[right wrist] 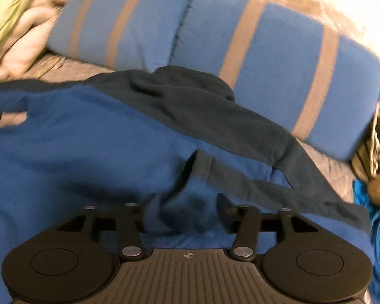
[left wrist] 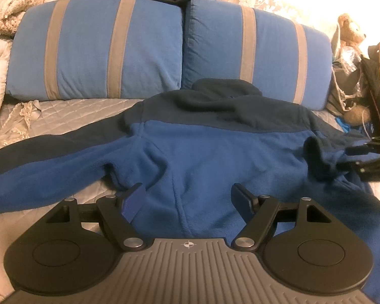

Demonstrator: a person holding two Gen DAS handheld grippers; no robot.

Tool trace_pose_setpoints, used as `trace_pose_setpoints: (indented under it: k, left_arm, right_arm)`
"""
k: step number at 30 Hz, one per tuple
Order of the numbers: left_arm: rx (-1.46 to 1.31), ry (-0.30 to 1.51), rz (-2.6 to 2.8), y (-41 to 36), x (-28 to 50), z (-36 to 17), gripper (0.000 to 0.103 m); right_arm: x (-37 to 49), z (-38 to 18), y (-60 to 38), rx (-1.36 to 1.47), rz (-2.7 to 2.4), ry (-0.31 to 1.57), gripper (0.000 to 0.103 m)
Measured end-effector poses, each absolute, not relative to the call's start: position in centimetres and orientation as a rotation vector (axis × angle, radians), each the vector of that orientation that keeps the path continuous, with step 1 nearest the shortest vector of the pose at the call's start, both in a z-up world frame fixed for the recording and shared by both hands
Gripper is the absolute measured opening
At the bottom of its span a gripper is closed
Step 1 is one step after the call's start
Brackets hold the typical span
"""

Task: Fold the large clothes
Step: 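Carry the grasped sleeve with the right tool across the jacket body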

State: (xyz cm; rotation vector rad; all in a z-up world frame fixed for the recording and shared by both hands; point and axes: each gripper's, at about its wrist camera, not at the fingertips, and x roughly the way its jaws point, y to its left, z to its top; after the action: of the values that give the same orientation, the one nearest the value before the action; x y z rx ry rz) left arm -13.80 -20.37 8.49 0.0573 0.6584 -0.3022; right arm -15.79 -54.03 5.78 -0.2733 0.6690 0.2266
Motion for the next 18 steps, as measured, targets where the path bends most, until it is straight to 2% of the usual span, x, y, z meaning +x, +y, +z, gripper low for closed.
trace_pose_setpoints:
  k: [12, 18]
  left_arm:
    - [0.069, 0.66, -0.288, -20.6, -13.8, 8.5, 0.074]
    - [0.067, 0.659, -0.287, -20.6, -13.8, 8.4, 0.074]
  right_arm:
    - [-15.8, 4.2, -52.0, -0.692, 0.404, 0.768, 0.056]
    - [-14.1, 5.0, -52.6, -0.74, 0.531, 0.851, 0.056]
